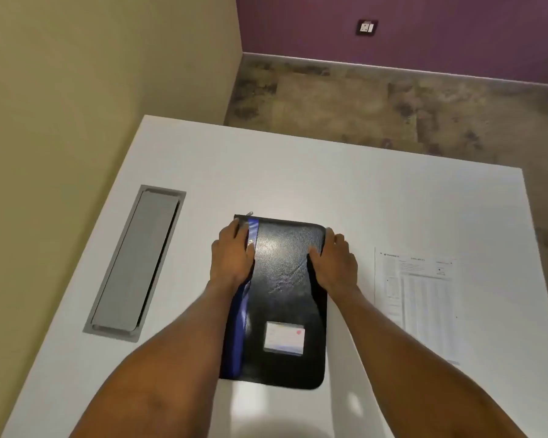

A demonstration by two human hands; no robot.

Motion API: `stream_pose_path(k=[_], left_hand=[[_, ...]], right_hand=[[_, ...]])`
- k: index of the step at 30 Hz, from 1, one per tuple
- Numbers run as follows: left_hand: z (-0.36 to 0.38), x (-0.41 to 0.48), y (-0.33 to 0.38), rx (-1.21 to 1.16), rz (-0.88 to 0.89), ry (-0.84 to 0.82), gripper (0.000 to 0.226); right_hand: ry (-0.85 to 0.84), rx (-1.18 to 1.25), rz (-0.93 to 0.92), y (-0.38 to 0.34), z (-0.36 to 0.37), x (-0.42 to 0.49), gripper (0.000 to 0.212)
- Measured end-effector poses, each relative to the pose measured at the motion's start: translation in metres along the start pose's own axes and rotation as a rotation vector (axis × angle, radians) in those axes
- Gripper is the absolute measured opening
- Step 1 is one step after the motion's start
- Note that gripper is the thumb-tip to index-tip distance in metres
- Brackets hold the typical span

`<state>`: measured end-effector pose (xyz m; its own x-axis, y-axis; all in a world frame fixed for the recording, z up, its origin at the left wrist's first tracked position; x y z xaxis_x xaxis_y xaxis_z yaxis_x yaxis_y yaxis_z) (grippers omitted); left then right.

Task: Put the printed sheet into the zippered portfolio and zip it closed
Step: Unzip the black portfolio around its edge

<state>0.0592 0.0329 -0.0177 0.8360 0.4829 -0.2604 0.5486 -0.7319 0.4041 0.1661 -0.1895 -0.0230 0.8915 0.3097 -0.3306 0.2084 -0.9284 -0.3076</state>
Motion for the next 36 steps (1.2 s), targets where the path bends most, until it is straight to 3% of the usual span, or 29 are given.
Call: stream_pose_path(k=[6,12,26,36], left_hand=[[0.003,0.047,-0.012,0.018,-0.089,-0.055,0.058],[0.009,0.069,-0.019,-0.048,-0.16,-0.147,0.053],[0.011,0.064,-0.021,-0.116,-0.175,-0.13,0.047],[0.014,0.04,-0.031,-0.138,-0.196,-0.102,0.031]], right_hand=[[-0.01,-0.03,-0.001,0.0,-0.002,0.037,0.07],[-0.084,0.004,-0.003,-0.003,0.005,0.054,0.061],[-0.117,0.061,-0.011,0.0,0.011,0.046,0.051],[-0.083,-0.103,-0.043,0.005,0.017,0.026,0.041]])
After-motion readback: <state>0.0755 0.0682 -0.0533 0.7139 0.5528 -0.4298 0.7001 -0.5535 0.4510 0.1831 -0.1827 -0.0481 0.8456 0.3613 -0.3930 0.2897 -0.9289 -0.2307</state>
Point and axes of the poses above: each hand's wrist, its own x-axis towards the middle knuckle, its own z-axis out of the palm, y = z × x, the point moved 7 cm from there along x, towards the middle knuckle, and after that the axes turned 1 degree about -z, right-handed, at the moved point
